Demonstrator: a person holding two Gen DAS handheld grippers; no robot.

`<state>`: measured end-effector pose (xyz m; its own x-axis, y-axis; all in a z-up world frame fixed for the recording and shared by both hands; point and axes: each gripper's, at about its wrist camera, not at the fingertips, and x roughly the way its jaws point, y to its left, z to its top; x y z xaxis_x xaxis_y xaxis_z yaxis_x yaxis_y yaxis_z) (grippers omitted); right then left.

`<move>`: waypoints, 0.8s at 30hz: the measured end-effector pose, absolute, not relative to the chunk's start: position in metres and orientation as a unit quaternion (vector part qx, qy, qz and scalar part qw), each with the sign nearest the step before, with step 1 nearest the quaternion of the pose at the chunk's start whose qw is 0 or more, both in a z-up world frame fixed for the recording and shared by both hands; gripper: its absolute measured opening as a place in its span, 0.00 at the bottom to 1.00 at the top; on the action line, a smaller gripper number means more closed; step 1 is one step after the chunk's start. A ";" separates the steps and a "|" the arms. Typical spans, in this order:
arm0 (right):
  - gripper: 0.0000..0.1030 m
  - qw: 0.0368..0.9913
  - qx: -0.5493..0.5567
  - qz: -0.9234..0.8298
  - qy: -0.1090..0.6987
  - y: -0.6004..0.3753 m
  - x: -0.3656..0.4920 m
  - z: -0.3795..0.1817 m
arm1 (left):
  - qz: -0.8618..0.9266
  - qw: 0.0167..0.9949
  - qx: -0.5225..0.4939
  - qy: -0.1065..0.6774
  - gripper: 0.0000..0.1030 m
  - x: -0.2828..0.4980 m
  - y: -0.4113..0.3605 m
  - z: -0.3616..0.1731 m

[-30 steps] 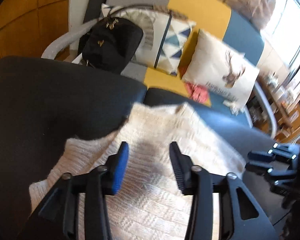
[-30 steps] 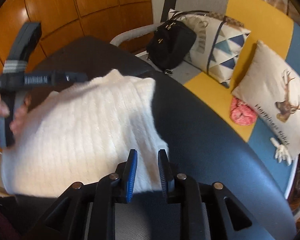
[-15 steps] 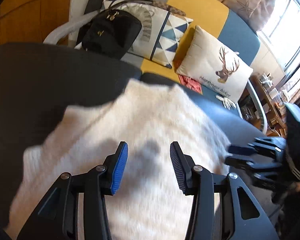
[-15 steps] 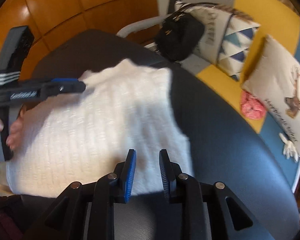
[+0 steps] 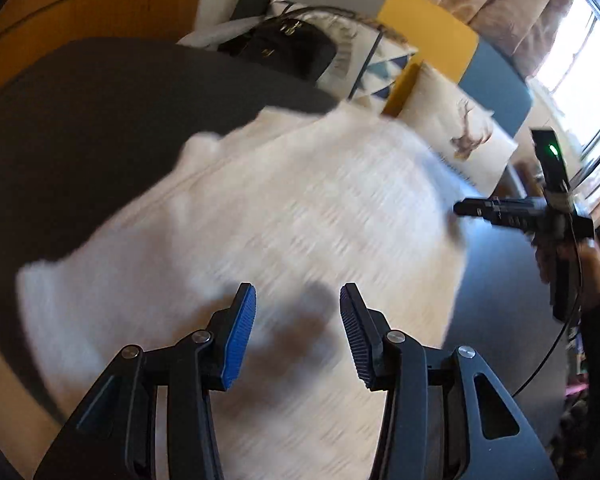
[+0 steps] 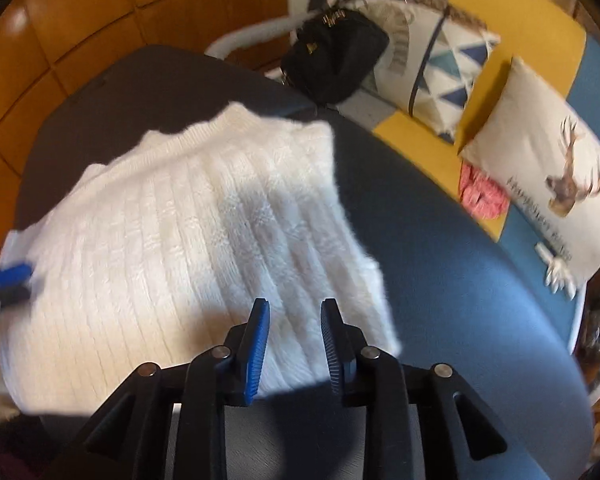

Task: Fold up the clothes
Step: 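Release the sweater and pull both open grippers back from the bundle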

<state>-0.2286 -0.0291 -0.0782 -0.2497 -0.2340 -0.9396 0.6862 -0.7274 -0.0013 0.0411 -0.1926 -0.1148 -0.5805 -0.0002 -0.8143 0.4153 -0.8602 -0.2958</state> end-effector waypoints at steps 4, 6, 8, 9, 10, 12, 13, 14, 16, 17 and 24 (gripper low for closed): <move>0.25 0.267 0.538 -0.776 0.192 -0.037 -0.215 -0.071 | -0.860 0.130 0.430 0.242 0.46 0.064 -0.197 -0.111; 0.25 0.284 0.504 -0.794 0.186 -0.045 -0.186 -0.048 | -0.862 0.142 0.411 0.259 0.46 0.079 -0.202 -0.105; 0.26 0.308 0.467 -0.808 0.185 -0.053 -0.152 -0.029 | -0.857 0.152 0.402 0.284 0.46 0.098 -0.206 -0.103; 0.26 0.321 0.461 -0.808 0.178 -0.058 -0.137 -0.026 | -0.854 0.161 0.399 0.292 0.46 0.107 -0.207 -0.104; 0.26 0.334 0.458 -0.806 0.170 -0.062 -0.122 -0.026 | -0.851 0.169 0.397 0.299 0.46 0.116 -0.209 -0.105; 0.26 0.343 0.457 -0.806 0.156 -0.072 -0.099 -0.031 | -0.845 0.180 0.392 0.316 0.46 0.135 -0.211 -0.109; 0.26 0.348 0.459 -0.803 0.151 -0.077 -0.087 -0.036 | -0.842 0.185 0.391 0.322 0.46 0.143 -0.211 -0.111; 0.26 0.357 0.462 -0.799 0.146 -0.087 -0.079 -0.044 | -0.840 0.187 0.391 0.325 0.46 0.151 -0.211 -0.113; 0.26 0.357 0.483 -0.783 0.162 -0.094 -0.066 -0.058 | -0.837 0.197 0.395 0.324 0.46 0.162 -0.210 -0.116; 0.26 0.355 0.495 -0.775 0.171 -0.097 -0.060 -0.066 | -0.835 0.203 0.397 0.323 0.46 0.166 -0.210 -0.117; 0.26 0.345 0.440 -0.817 0.141 -0.091 -0.040 -0.022 | -0.860 0.255 0.370 0.240 0.54 0.150 -0.196 -0.087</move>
